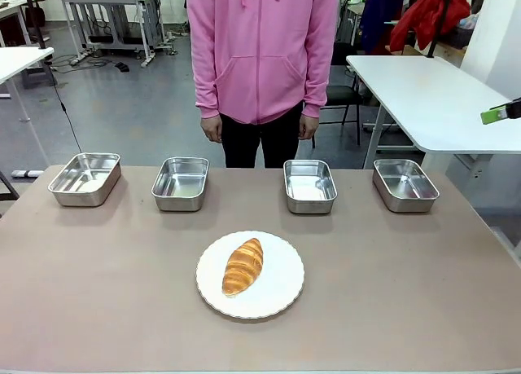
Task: Place the bread in the container.
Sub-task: Place the Butter Roll into the Airtight Container indicated by the human.
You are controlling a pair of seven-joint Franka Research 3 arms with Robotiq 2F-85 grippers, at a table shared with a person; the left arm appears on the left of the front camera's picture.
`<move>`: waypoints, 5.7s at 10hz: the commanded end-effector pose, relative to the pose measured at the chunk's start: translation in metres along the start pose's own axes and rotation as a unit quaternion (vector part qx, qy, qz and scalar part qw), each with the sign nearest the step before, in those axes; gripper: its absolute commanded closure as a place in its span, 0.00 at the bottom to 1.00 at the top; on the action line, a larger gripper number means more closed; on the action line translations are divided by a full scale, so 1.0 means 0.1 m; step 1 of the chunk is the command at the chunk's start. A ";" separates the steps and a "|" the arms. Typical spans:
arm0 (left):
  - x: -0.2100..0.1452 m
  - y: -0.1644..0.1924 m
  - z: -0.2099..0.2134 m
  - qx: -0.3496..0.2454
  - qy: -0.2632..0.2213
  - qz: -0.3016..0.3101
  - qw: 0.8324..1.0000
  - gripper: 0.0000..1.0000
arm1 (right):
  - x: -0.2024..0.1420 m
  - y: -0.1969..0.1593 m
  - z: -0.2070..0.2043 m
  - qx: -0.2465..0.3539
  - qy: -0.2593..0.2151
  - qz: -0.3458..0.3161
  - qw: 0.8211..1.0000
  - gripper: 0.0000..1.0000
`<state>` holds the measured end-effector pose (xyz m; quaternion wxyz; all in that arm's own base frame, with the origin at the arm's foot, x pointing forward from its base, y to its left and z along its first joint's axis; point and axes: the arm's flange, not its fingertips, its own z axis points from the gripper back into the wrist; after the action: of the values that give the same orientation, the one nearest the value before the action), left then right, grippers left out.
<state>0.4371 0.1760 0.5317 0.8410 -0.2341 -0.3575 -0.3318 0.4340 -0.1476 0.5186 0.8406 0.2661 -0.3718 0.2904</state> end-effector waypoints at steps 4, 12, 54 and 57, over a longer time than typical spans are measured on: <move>0.02 0.00 -0.01 -0.002 -0.002 -0.002 1.000 0.00 | 0.01 -0.01 -0.01 0.004 -0.010 0.001 1.000 0.00; 0.02 0.00 -0.01 -0.002 -0.002 -0.002 1.000 0.00 | 0.01 -0.01 -0.01 0.004 -0.010 0.001 1.000 0.00; 0.02 0.00 -0.01 -0.002 -0.002 -0.002 1.000 0.00 | 0.01 -0.01 -0.01 0.004 -0.010 0.001 1.000 0.00; 0.02 0.00 -0.01 -0.002 -0.002 -0.002 1.000 0.00 | 0.01 -0.01 -0.01 0.004 -0.010 0.001 1.000 0.00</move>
<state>0.4371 0.1760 0.5317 0.8410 -0.2341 -0.3575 -0.3318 0.4339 -0.1477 0.5185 0.8406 0.2666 -0.3715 0.2904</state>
